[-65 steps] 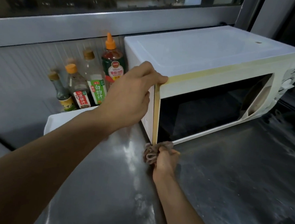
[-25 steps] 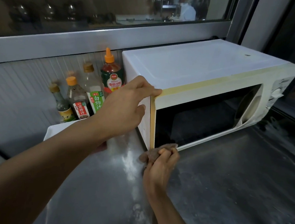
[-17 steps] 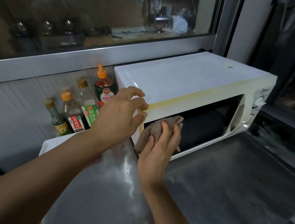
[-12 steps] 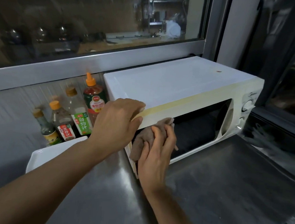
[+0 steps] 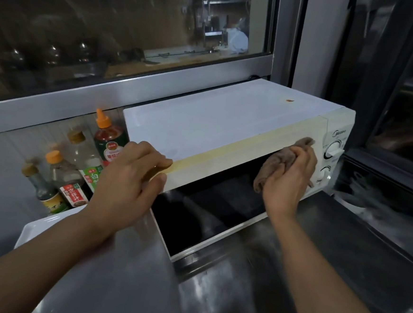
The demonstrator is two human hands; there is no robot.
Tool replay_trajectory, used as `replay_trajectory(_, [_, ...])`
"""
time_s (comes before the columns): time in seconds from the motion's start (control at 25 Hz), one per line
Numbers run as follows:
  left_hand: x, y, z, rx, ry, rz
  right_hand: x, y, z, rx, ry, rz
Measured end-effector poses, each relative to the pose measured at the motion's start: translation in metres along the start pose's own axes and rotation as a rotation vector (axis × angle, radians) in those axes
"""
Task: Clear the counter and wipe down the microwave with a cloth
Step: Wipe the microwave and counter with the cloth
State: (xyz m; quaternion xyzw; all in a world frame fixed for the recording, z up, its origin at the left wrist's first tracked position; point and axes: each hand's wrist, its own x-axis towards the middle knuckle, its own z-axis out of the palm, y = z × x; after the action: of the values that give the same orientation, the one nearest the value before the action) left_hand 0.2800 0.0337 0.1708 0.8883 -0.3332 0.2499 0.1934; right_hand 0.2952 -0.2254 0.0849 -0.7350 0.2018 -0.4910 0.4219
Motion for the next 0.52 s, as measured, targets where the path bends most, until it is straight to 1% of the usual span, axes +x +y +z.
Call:
replay_trajectory(0.16, [-0.003,-0.001,0.007,-0.008,0.057,0.007,0.0,0.02,0.001,0.004,-0.024,-0.079])
replay_trajectory(0.24, [-0.005,-0.001,0.01,-0.015,0.096,0.012,-0.012,0.033,0.005,0.027,-0.032,-0.045])
replay_trajectory(0.36, [-0.007,-0.003,0.016,-0.032,0.128,0.008,-0.038,0.062,0.009,0.025,-0.063,0.062])
replay_trajectory(0.52, [-0.008,-0.007,0.02,-0.021,0.151,0.01,-0.06,0.088,0.014,0.037,-0.118,0.086])
